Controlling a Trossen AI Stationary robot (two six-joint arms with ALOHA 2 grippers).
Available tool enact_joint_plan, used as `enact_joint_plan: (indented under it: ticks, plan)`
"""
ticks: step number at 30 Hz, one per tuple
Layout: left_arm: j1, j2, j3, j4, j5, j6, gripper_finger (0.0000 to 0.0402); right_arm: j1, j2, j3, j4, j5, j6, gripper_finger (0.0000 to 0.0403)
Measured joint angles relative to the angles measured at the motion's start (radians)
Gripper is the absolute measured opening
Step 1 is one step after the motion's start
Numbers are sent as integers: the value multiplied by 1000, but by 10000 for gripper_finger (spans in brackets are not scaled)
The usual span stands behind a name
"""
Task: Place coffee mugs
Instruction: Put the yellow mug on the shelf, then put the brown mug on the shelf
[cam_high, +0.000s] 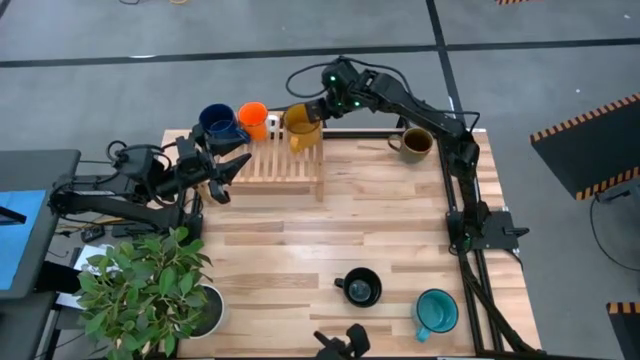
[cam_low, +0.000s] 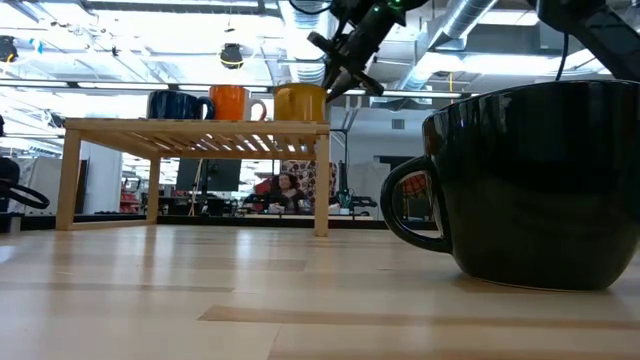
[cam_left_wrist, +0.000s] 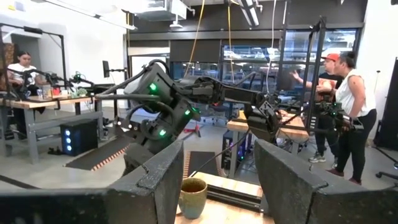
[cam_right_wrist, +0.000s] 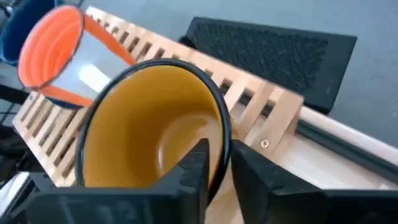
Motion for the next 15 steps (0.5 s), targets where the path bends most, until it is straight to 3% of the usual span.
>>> enact_joint_plan:
  ticks: [9,15]
  plan:
    - [0,0,0,0,-1,0,181,-6,-2,0,49,0,-25,130]
    - [0,0,0,-4,-20,0,181,-44,-76,-2,-78,0,-174,132]
